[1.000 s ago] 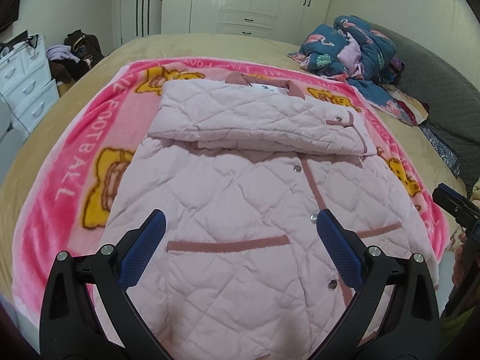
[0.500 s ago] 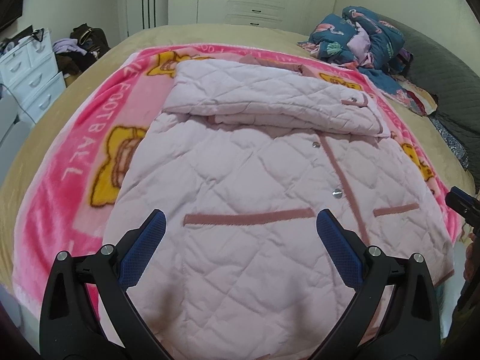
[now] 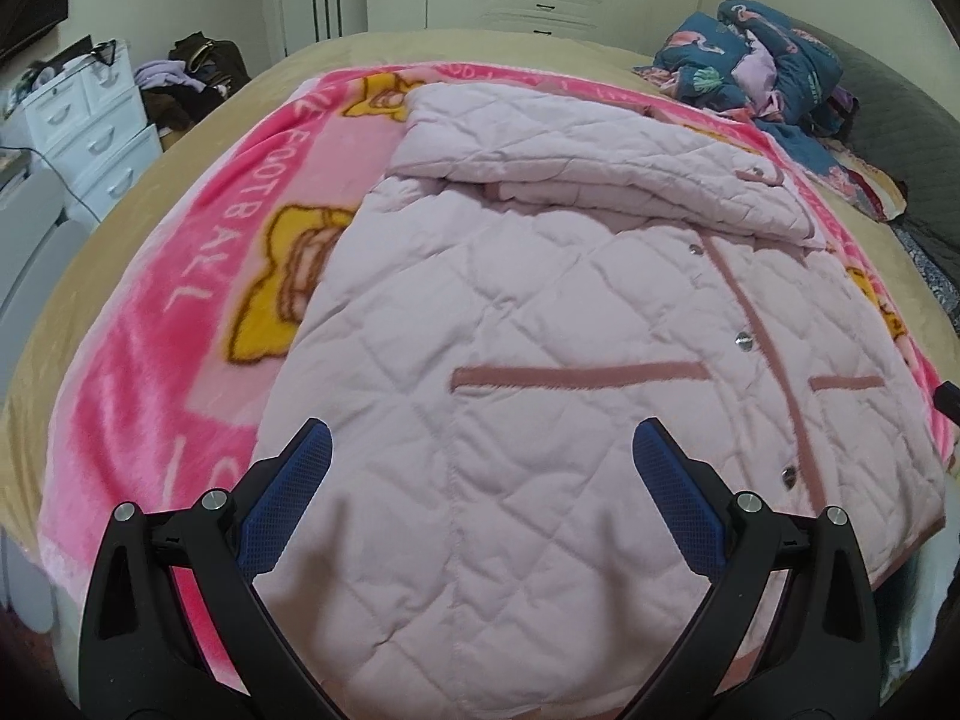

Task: Fold large clothes
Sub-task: 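Move both grippers down to the ribbed jacket hem, then close both grippers on the ribbed hem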

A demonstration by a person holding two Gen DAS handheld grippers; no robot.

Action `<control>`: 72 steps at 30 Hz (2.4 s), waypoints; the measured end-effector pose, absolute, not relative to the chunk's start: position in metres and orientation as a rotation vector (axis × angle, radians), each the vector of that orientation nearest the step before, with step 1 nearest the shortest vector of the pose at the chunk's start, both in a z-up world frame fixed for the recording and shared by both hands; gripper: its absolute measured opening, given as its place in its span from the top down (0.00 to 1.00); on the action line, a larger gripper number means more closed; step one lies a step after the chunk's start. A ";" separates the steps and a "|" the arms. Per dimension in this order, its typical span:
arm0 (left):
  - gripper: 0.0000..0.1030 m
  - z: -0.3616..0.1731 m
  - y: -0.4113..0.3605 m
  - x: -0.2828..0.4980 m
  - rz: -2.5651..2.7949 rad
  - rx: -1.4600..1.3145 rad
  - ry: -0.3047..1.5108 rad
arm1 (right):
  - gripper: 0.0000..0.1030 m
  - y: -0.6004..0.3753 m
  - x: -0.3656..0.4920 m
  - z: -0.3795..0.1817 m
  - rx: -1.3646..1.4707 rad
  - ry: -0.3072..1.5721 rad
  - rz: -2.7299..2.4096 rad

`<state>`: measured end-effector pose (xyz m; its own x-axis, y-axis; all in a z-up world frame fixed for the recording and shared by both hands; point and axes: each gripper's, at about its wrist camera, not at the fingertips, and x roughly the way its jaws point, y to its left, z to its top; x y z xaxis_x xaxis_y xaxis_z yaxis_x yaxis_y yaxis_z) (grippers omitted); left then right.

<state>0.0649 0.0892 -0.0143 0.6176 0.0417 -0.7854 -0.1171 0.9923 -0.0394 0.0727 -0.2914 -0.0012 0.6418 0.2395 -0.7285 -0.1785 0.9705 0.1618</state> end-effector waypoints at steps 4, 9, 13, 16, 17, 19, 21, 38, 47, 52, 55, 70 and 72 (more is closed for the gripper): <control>0.08 -0.021 0.099 0.057 0.111 -0.093 0.912 | 0.04 -0.301 0.069 -0.007 0.082 0.855 0.225; 0.08 -0.028 0.116 0.046 0.140 -0.118 0.924 | 0.04 -0.310 0.064 -0.015 0.085 0.874 0.213; 0.08 -0.035 0.128 0.037 0.167 -0.136 0.939 | 0.04 -0.319 0.060 -0.021 0.086 0.890 0.203; 0.08 -0.041 0.138 0.030 0.183 -0.156 0.954 | 0.04 -0.326 0.056 -0.027 0.090 0.907 0.195; 0.08 -0.042 0.140 0.029 0.184 -0.163 0.957 | 0.04 -0.329 0.055 -0.030 0.094 0.915 0.194; 0.08 -0.046 0.145 0.024 0.191 -0.171 0.966 | 0.04 -0.334 0.051 -0.036 0.094 0.943 0.200; 0.08 -0.049 0.149 0.020 0.190 -0.178 0.974 | 0.04 -0.338 0.047 -0.041 0.087 0.961 0.201; 0.08 -0.059 0.154 -0.010 0.134 -0.200 0.993 | 0.16 -0.360 0.014 -0.070 0.193 1.034 0.350; 0.08 -0.064 0.145 -0.018 0.092 -0.198 0.990 | 0.38 -0.359 0.009 -0.076 0.203 1.062 0.385; 0.09 -0.064 0.140 -0.016 0.067 -0.211 0.988 | 0.66 -0.358 0.002 -0.063 0.194 1.035 0.427; 0.27 -0.062 0.136 -0.015 0.053 -0.232 0.981 | 0.77 -0.358 0.002 -0.048 0.206 1.006 0.455; 0.89 -0.002 0.127 -0.014 0.034 -0.217 0.827 | 0.84 -0.351 0.030 0.030 0.301 0.788 0.516; 0.89 0.009 0.125 -0.010 0.028 -0.209 0.800 | 0.85 -0.351 0.035 0.036 0.309 0.770 0.509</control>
